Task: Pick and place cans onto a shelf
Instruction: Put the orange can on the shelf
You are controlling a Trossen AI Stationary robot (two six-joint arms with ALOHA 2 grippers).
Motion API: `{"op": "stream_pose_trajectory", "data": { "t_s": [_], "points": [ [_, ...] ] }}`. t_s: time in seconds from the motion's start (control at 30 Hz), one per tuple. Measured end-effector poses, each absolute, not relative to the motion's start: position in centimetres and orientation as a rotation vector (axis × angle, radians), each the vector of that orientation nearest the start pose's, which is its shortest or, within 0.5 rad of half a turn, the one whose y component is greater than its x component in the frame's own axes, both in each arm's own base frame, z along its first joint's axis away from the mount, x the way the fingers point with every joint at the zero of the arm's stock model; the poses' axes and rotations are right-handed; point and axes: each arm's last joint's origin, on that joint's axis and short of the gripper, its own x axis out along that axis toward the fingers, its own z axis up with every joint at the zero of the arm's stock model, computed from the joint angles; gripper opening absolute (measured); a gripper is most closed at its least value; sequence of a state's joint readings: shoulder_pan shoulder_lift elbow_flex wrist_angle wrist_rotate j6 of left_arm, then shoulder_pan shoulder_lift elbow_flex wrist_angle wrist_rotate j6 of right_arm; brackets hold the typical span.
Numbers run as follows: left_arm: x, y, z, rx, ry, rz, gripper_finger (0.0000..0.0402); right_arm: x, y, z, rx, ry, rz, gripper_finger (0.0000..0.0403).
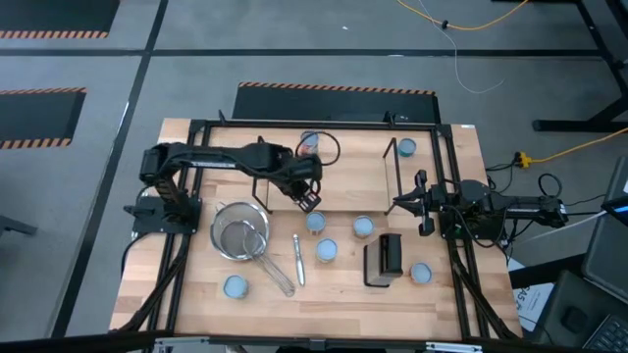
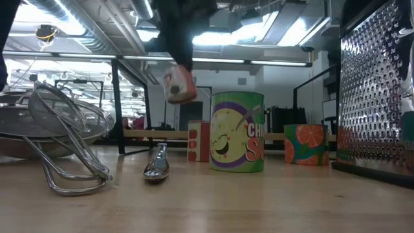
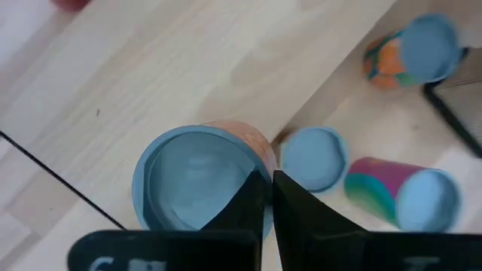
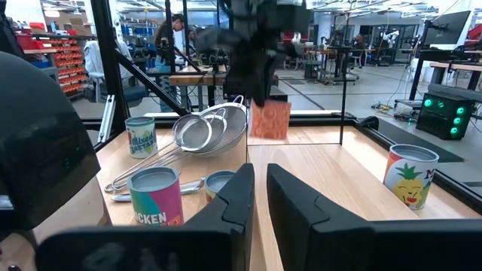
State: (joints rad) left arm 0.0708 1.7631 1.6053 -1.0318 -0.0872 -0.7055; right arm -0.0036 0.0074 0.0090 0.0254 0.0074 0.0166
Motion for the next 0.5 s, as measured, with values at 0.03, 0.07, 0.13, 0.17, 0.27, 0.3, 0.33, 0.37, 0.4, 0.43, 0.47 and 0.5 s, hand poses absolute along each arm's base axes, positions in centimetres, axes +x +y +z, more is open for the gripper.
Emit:
{"op": "stream_pose_trajectory", "data": {
  "t_s": [0.03, 0.07, 0.13, 0.17, 0.27, 0.3, 0.33, 0.37, 0.4, 0.43, 0.47, 0.5],
  "points": [
    [35.9, 2.8, 28.9, -0.605, 1.108, 0.558, 0.0007, 9.8, -0.1, 16.8, 0.017, -0.027, -0.011, 0.0045],
    [36.1, 2.8, 28.4, -0.602, 1.129, 0.565, 0.0007, 9.8, -0.1, 16.8, 0.017, -0.027, -0.011, 0.0045],
    [36.5, 2.9, 27.4, -0.599, 1.158, 0.577, 0.0007, 9.8, -0.1, 16.8, 0.017, -0.027, -0.011, 0.0045],
    [36.7, 2.9, 26.9, -0.598, 1.174, 0.584, 0.0007, 9.8, -0.1, 16.8, 0.017, -0.027, -0.011, 0.0045],
    [37.2, 2.9, 25.5, -0.629, 1.213, 0.633, 0.0008, 9.8, -0.1, 16.8, 0.017, -0.027, -0.011, 0.0045],
    [37.3, 2.9, 25.2, -0.637, 1.220, 0.645, 0.0008, 9.8, -0.1, 16.8, 0.017, -0.027, -0.011, 0.0045],
    [37.4, 2.9, 24.9, -0.643, 1.232, 0.655, 0.0008, 9.8, -0.1, 16.8, 0.017, -0.027, -0.011, 0.0045],
    [37.4, 2.9, 24.6, -0.644, 1.245, 0.664, 0.0008, 9.8, -0.1, 16.8, 0.017, -0.027, -0.011, 0.0045],
    [37.5, 2.9, 24.3, -0.648, 1.256, 0.675, 0.0008, 9.8, -0.1, 16.8, 0.017, -0.027, -0.011, 0.0045],
    [37.5, 2.9, 24.1, -0.656, 1.263, 0.692, 0.0008, 9.8, -0.1, 16.8, 0.017, -0.027, -0.011, 0.0045],
    [37.5, 3.0, 24.0, -0.663, 1.265, 0.704, 0.0008, 9.8, -0.1, 16.8, 0.017, -0.027, -0.011, 0.0045],
    [37.4, 3.0, 24.0, -0.667, 1.267, 0.718, 0.0008, 9.8, -0.1, 16.8, 0.017, -0.027, -0.010, 0.0045]
  ]
}}
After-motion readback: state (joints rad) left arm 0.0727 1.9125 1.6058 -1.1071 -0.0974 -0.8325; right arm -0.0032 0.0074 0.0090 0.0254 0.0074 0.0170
